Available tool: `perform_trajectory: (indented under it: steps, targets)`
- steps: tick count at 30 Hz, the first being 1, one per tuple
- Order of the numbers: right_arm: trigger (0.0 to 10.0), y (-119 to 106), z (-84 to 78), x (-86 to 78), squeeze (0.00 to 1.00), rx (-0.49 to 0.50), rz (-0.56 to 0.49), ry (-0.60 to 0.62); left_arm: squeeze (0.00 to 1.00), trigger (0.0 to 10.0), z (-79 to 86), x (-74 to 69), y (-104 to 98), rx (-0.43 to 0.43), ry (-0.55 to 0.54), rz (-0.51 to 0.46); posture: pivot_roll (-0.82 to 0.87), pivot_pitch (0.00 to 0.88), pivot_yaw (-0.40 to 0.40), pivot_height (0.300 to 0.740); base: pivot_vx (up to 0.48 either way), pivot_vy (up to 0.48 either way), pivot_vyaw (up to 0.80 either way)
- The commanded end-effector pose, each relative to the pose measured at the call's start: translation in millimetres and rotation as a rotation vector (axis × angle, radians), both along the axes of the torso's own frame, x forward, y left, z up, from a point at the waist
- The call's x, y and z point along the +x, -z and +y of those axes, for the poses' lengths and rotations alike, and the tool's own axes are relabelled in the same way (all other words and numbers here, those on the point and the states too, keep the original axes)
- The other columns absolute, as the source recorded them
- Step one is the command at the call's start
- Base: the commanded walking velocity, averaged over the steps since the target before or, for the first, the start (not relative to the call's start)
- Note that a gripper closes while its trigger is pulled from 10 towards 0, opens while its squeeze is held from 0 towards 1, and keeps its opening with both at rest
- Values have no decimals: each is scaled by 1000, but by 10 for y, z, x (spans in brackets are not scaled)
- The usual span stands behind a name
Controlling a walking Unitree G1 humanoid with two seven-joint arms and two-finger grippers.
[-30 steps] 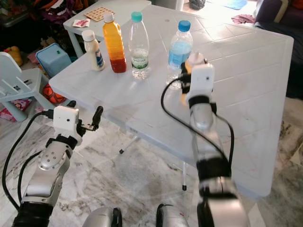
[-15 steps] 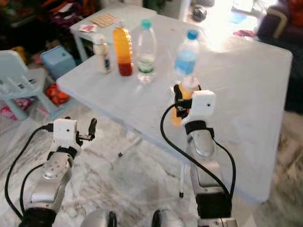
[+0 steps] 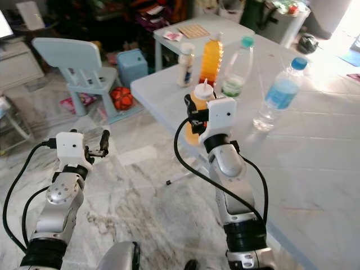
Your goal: Restocking fridge
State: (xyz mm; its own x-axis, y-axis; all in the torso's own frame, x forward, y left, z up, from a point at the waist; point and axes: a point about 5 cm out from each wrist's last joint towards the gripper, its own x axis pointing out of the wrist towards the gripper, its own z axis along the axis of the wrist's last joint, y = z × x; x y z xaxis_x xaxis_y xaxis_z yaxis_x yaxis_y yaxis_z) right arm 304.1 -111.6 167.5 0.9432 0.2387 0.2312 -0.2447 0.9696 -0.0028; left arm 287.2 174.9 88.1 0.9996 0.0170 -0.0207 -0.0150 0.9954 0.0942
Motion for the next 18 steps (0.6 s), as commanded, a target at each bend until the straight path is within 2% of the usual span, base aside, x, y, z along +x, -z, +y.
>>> perform_trajectory:
  steps: [1,3,5,18]
  targets:
    - [10000,-88,30,-14,0,1,-28,-22,0,10000,-11,-2,17,2,-9,7,56,0,-14,740,0,0,800]
    - [10000,-89,46,-25,0,1,-27,-30,0,10000,-22,1,15,10,-3,4,51,0,-12,740,0,0,800]
    - [10000,-89,52,-31,0,3,-25,-35,0,10000,-35,6,15,15,1,-2,49,0,-9,740,0,480,800]
    - [10000,-96,66,-15,0,2,-24,-54,0,10000,-28,5,1,37,-12,-20,53,2,-7,740,0,0,800]
